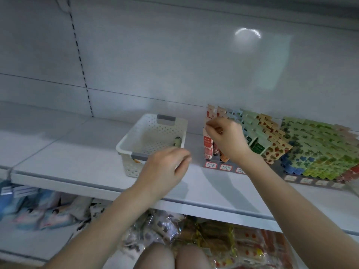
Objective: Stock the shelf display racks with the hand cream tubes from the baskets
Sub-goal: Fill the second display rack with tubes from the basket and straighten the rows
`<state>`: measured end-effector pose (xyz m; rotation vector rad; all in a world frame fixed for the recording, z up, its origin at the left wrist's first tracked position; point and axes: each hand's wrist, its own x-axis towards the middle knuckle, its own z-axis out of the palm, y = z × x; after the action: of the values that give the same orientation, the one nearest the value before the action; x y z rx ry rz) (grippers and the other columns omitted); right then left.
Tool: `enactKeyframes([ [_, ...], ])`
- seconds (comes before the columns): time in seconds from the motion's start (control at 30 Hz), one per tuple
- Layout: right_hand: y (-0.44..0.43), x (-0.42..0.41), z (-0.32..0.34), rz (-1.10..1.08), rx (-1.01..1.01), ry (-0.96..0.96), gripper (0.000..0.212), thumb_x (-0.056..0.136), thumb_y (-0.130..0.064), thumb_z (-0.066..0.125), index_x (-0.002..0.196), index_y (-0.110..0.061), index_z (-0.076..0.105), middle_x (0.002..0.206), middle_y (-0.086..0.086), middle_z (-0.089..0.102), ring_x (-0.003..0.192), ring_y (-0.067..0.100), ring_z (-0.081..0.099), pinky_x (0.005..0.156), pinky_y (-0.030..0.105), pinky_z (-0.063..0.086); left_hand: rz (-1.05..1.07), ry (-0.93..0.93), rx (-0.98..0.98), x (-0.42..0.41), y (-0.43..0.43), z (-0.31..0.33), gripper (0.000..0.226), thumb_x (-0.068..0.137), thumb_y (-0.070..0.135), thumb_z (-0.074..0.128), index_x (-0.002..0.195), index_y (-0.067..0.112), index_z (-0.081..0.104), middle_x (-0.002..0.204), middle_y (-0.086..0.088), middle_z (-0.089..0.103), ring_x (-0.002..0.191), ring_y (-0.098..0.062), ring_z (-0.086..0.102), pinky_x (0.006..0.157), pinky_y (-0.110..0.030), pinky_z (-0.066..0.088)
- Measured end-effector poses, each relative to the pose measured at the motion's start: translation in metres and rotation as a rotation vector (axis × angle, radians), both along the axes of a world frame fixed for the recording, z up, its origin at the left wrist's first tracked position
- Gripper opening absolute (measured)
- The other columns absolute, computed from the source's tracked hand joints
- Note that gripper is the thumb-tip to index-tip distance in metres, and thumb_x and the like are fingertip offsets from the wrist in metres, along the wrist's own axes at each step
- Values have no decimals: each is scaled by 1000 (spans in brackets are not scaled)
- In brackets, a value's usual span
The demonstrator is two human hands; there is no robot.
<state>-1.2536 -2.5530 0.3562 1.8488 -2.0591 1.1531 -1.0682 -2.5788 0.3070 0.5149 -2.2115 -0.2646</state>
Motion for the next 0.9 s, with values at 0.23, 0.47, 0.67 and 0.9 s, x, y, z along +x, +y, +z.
enactKeyframes([
  [0.23,-46,43,17,120,392,-95,18,91,-10,53,98,4,63,92,15,69,82,26,69,62,21,51,203,-428,102,43,-74,41,16,87,13,61,98,5,68,99,-10,69,95,-26,63,78,-30,47],
  [0.47,-114,72,2,-8,812,53,17,96,-2,41,82,-3,49,69,7,52,50,14,59,38,20,45,203,-926,367,14,-120,24,20,85,6,59,105,6,63,116,-14,60,100,-26,56,69,-16,38],
  [0.67,-136,70,-21,-70,911,224,25,94,1,37,71,-9,42,69,4,38,62,16,41,53,22,36,165,-1201,512,-6,-138,7,29,90,12,57,119,17,60,125,-4,54,102,-23,52,88,-30,45],
  [0.9,-150,67,-37,-37,1028,288,13,93,-12,55,102,-2,57,119,14,61,106,25,60,87,30,48,100,-1314,492,-11,-147,-1,31,89,11,53,119,14,58,116,-3,55,93,-21,48,80,-31,43],
])
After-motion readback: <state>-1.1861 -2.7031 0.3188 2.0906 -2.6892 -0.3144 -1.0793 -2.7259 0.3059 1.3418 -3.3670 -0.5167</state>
